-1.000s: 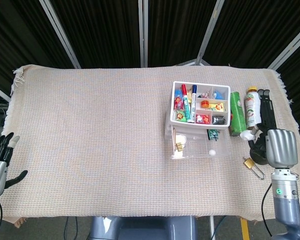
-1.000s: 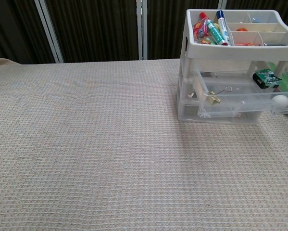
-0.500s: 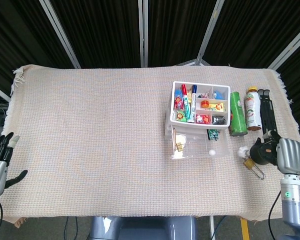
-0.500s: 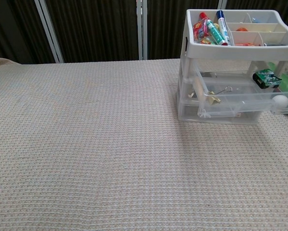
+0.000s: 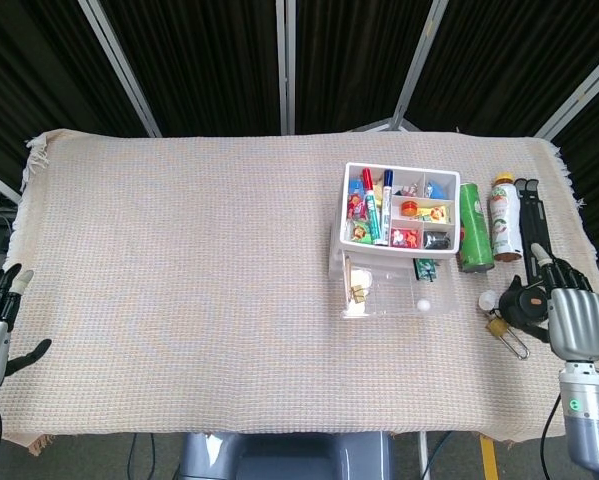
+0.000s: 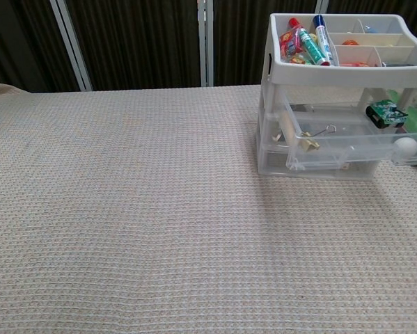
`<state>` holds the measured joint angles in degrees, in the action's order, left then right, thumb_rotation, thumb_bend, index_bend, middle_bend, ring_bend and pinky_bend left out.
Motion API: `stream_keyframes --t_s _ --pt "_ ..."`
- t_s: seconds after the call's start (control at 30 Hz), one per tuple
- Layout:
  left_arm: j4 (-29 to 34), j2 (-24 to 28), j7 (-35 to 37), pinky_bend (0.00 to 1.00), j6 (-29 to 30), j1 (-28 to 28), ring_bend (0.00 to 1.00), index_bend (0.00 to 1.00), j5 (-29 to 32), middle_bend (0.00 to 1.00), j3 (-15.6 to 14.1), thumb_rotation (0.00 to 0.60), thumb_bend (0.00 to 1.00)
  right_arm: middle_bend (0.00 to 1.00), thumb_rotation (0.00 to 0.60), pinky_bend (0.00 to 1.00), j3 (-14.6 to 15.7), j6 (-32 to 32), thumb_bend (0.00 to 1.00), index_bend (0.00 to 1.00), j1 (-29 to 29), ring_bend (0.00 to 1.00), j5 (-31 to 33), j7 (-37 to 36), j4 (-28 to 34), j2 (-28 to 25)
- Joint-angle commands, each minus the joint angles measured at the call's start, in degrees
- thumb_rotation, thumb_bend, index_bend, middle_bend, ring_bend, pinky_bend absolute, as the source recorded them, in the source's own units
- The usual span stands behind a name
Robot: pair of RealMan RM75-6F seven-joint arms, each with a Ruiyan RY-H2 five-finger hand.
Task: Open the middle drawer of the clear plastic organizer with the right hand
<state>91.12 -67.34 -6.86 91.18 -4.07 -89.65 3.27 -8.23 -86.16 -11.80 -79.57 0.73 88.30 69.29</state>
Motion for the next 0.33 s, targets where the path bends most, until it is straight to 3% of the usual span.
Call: stream_keyframes --t_s 0.03,0.33 --pt "-0.21 -0.02 -0.12 0.00 -0.18 0.04 0.00 0.00 0.05 0.00 -0.16 0.600 0.17 0.00 0.600 0.00 3.73 -3.77 0.10 0.00 1.55 0.00 -7.97 -3.21 -5.98 0.35" --pt "0.63 1.33 -0.34 0.00 -2.90 -0.22 0.00 0.00 2.19 0.00 -0.48 0.600 0.14 0.00 0.600 0.00 5.85 -4.83 0.06 0.00 2.23 0.00 -12.48 -2.82 -7.96 -0.11"
